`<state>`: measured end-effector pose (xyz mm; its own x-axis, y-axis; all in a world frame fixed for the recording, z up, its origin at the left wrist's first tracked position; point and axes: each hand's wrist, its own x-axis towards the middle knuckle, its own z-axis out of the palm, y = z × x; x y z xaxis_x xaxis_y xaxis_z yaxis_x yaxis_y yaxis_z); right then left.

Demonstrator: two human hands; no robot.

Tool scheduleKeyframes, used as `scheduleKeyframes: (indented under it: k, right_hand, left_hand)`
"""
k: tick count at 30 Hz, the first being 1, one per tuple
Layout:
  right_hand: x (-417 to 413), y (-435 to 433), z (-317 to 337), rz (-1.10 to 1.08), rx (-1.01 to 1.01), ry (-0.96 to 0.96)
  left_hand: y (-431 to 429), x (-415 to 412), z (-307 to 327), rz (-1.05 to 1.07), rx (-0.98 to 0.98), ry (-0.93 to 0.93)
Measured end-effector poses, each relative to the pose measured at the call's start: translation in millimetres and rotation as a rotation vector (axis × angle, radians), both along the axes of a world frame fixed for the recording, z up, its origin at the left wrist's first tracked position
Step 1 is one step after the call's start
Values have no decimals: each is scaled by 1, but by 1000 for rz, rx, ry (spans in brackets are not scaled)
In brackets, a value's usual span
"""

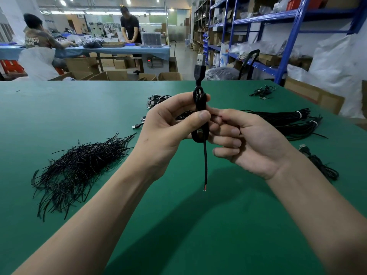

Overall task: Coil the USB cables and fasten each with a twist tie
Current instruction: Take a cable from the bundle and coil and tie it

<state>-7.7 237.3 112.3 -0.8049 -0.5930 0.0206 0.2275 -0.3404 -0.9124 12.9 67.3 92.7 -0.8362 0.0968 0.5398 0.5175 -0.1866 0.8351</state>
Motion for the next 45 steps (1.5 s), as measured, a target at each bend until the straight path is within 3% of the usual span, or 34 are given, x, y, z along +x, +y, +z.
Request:
scheduleKeyframes:
  k: [8, 21, 33, 40, 45]
  right_hand:
    - [3, 2, 4, 33, 20, 70]
    - [-5, 12, 4, -57, 166, 460]
    - [-3, 13, 6, -159, 294, 670]
    - [-6, 13, 2, -178, 342, 599]
    - [-5, 17, 9, -205, 558, 540]
  left_hand:
    - [-10, 0, 6, -99, -40, -6]
    - [-11, 1, 11, -76, -81, -16]
    - [-7, 4, 9, -171, -68, -5]
    - [-6, 2, 7, -124, -59, -35]
    - [-4, -2, 4, 73, -121, 0]
